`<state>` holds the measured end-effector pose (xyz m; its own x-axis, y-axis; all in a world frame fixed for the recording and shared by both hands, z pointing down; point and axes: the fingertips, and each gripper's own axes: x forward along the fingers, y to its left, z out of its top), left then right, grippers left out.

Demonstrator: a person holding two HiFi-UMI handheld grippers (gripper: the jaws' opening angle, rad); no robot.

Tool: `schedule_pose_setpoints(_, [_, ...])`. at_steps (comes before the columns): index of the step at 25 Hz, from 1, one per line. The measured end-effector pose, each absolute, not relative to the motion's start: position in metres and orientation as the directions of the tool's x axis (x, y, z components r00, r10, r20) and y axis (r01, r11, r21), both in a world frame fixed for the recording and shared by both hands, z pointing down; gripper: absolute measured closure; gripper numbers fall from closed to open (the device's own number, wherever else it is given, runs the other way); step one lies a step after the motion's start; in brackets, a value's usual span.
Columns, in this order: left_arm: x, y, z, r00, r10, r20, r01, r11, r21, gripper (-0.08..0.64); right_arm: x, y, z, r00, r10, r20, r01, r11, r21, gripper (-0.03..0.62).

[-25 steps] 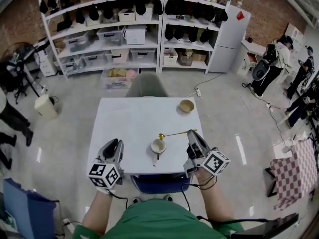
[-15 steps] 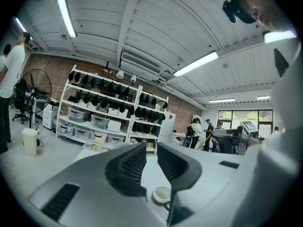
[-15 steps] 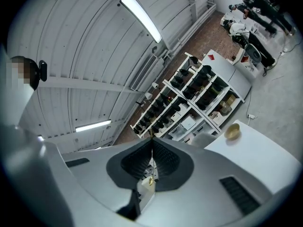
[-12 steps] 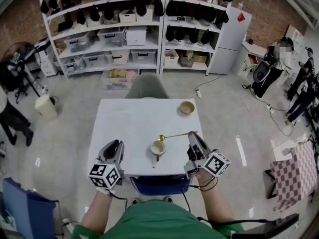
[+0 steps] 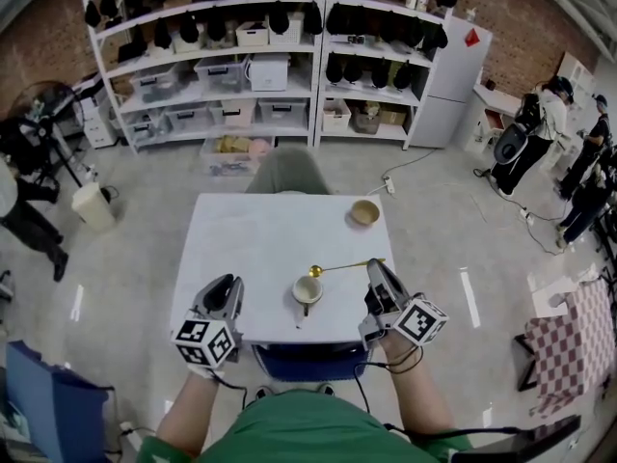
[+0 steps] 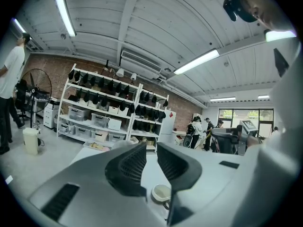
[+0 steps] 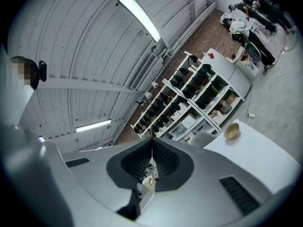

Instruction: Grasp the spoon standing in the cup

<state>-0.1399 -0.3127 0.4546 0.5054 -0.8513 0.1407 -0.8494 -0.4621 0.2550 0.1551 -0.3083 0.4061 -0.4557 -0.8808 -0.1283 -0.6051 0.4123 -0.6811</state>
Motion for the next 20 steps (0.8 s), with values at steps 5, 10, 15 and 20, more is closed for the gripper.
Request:
schedule_pose_setpoints(5, [-0.134,-0.309,0.457,0.499,-0.853,0.152,-0.854,-0.454,0.252,0.477,0.159,-0.309,0.411,-0.465,-0.876,-0.129,-0.584,0.413,-0.699,0.565])
schedule_pose_setpoints(10, [-0.133,-0.306,0.463,0.486,-0.859,0.163,-0.861,-0.439,0.256,0.477,0.160,-0.311,0.411,-0.479,-0.868,-0.128,-0.594,0.428,-0.681,0.565])
schedule_pose_setpoints(15, [-0.125,-0.302,0.466,0.467,-0.867,0.174,-0.871,-0.418,0.256,0.477,0.171,-0.315,0.418,-0.485,-0.867,-0.113,-0.591,0.420,-0.688,0.565])
schedule_pose_setpoints(20, [-0.125,-0.297,0.466,0.441,-0.881,0.172,-0.884,-0.394,0.251,0.477,0.175,-0.318,0.424,-0.496,-0.860,-0.119,-0.575,0.428,-0.697,0.565])
